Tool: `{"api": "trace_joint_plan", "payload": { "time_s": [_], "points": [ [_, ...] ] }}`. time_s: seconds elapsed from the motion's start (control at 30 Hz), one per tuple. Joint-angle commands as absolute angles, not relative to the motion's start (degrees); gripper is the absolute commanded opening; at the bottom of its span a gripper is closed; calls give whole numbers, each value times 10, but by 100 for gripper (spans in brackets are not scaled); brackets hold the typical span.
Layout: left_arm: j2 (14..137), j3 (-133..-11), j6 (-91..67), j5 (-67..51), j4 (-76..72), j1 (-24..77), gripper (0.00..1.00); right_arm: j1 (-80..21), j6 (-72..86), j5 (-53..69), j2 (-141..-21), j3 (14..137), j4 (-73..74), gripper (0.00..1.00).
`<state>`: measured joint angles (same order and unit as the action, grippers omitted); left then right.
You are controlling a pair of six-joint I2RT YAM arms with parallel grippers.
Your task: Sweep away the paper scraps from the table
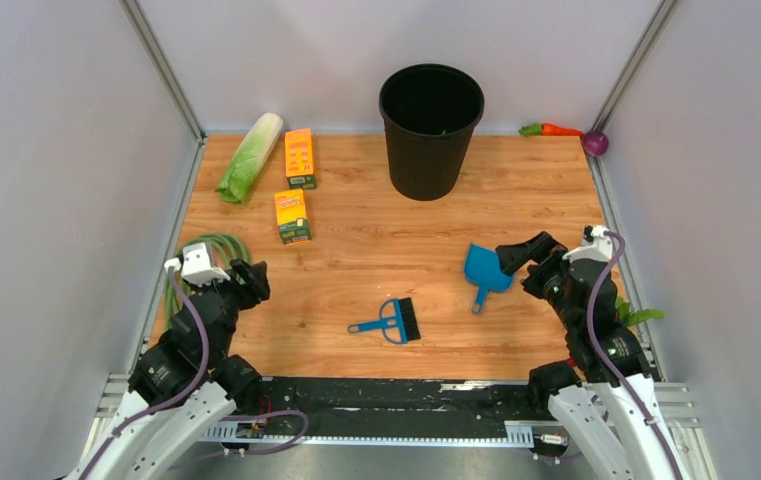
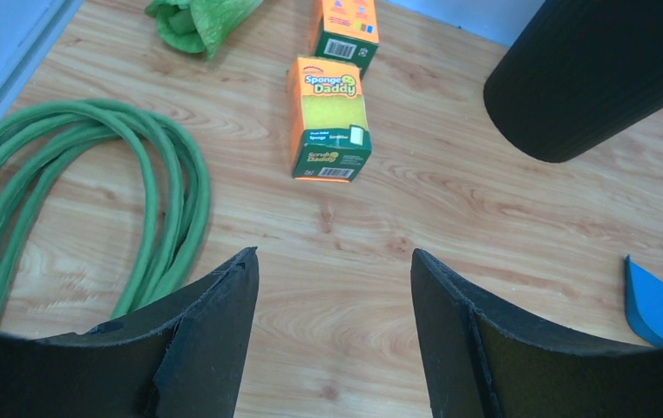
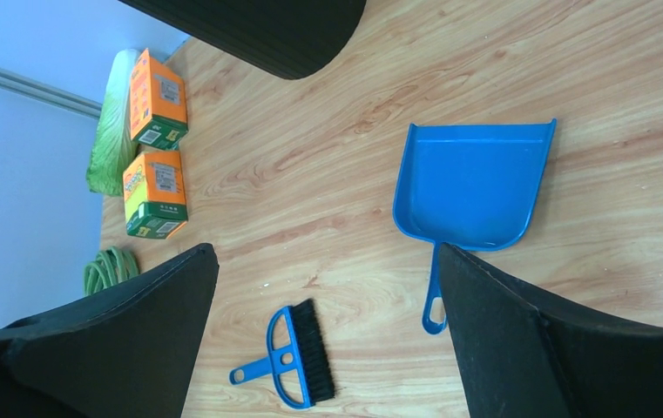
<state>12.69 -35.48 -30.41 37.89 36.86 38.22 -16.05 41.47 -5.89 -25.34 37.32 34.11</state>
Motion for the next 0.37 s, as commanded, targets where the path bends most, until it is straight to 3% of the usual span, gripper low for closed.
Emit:
{"api": "trace_joint_plan", "payload": {
  "time_s": [0.0,0.33],
  "points": [
    [145,-347,-320,403,328,381,72,-163,396,-53,-256,392,353,100],
    [163,-334,-306,403,307,381,72,-163,372,-72,-285,400,352,100]
  ]
}}
